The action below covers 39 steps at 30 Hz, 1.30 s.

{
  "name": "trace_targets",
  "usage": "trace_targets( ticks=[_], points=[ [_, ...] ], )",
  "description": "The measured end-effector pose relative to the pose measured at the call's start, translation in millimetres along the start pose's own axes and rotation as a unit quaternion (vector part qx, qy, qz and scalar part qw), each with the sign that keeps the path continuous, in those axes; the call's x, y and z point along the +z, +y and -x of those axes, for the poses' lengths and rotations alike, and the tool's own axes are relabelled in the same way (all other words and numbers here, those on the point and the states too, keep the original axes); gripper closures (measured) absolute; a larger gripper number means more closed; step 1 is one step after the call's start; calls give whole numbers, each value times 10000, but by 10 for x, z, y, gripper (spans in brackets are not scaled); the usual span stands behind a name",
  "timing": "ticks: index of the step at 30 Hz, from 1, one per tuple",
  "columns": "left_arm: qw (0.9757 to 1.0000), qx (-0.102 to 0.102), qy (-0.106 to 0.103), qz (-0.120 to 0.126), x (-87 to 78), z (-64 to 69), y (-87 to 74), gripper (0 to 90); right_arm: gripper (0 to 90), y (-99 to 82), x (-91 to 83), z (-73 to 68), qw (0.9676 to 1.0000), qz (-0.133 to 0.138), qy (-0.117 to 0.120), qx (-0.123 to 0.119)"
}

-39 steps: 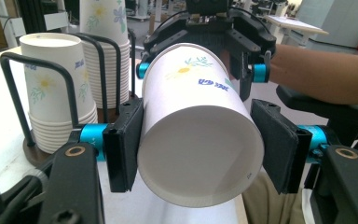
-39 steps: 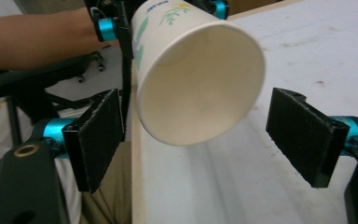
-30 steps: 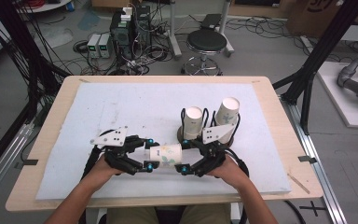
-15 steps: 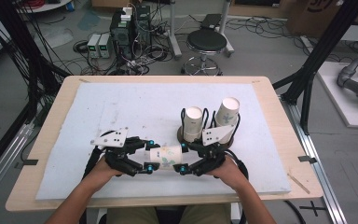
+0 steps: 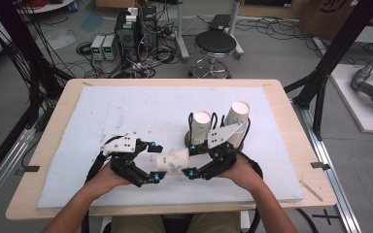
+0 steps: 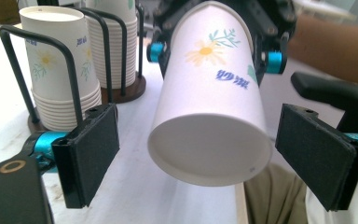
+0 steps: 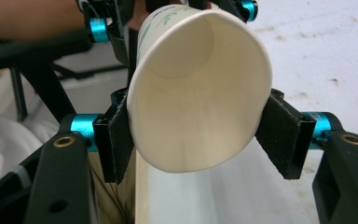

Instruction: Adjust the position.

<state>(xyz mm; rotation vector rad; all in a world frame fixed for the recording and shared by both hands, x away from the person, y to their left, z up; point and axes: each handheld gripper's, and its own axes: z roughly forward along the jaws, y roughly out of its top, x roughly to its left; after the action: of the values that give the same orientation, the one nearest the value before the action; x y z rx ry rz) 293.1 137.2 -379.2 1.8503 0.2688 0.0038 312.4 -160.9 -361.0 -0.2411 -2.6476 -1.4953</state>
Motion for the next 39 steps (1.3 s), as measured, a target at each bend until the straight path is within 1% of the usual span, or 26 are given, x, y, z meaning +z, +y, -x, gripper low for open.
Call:
trace_targets(
  ticks=[1, 2, 3, 4, 9, 11, 13, 14, 15, 16, 17, 19, 20, 22, 23, 24, 25, 26, 27, 28, 30, 31, 33, 34, 38, 39],
  points=[
    [10000, 56, 14, -79, -1, 9, 25, 135, 340, 0, 0, 0, 10000, 0, 0, 0],
    [9997, 153, 43, -193, -3, 22, 73, 136, 339, 72, -16, 1, 9997, -210, -42, -73],
    [9997, 153, 43, -193, -3, 22, 73, 136, 339, 72, -16, 1, 9997, -210, -42, -73],
    [9991, 251, 58, -330, -6, 25, 120, 136, 335, 150, -27, -2, 9992, -370, -49, -157],
    [9977, 345, 70, -574, -5, 17, 203, 136, 334, 364, -54, -27, 9953, -869, -181, -401],
    [9973, 351, 87, -638, -3, 16, 213, 136, 334, 404, -55, -31, 9943, -942, -211, -449],
    [9959, 380, 103, -812, 8, 2, 230, 136, 333, 511, -28, -32, 9897, -1276, -286, -575],
    [9959, 380, 103, -812, 8, 2, 230, 137, 332, 541, -10, -36, 9874, -1433, -311, -596],
    [9956, 367, 98, -853, 18, 1, 232, 137, 332, 541, -10, -36, 9874, -1433, -311, -596],
    [9948, 401, 107, -925, 25, -2, 236, 137, 331, 597, 34, -45, 9817, -1741, -356, -685],
    [9944, 391, 103, -979, 36, 0, 237, 137, 331, 597, 34, -45, 9817, -1741, -356, -685],
    [9930, 434, 82, -1095, 60, -2, 246, 139, 330, 655, 79, -58, 9764, -1995, -342, -758],
    [9925, 444, 72, -1137, 75, -2, 250, 139, 329, 710, 132, -75, 9719, -2175, -347, -832],
    [9911, 478, 51, -1242, 110, -6, 258, 142, 329, 764, 181, -95, 9652, -2425, -369, -908],
    [9911, 478, 51, -1242, 110, -6, 258, 142, 328, 787, 204, -104, 9625, -2521, -377, -932],
    [9908, 483, 25, -1264, 121, -8, 258, 142, 328, 787, 204, -104, 9625, -2521, -377, -932],
    [9902, 468, 6, -1316, 136, -8, 253, 146, 326, 833, 246, -115, 9568, -2694, -378, -1025],
    [9900, 485, -22, -1327, 142, -10, 252, 150, 326, 856, 261, -124, 9540, -2782, -419, -1039],
    [9900, 485, -22, -1327, 142, -10, 252, 153, 326, 856, 261, -124, 9540, -2782, -419, -1039],
    [9896, 479, -29, -1354, 152, -4, 247, 156, 326, 894, 290, -135, 9508, -2875, -399, -1086],
    [9894, 481, -41, -1371, 153, -4, 246, 162, 326, 906, 304, -141, 9495, -2913, -393, -1094],
    [9887, 490, -36, -1416, 156, -7, 245, 179, 326, 931, 322, -149, 9454, -3027, -421, -1130],
    [9887, 479, -47, -1418, 161, -10, 241, 189, 326, 938, 332, -150, 9442, -3059, -425, -1143],
    [9877, 495, -40, -1484, 169, -13, 239, 195, 324, 957, 343, -151, 9418, -3124, -408, -1172],
    [9867, 504, -79, -1544, 197, -11, 230, 220, 322, 974, 379, -159, 9383, -3224, -376, -1192],
    [9867, 504, -79, -1544, 197, -11, 230, 229, 322, 974, 379, -159, 9383, -3224, -376, -1192]
  ],
)
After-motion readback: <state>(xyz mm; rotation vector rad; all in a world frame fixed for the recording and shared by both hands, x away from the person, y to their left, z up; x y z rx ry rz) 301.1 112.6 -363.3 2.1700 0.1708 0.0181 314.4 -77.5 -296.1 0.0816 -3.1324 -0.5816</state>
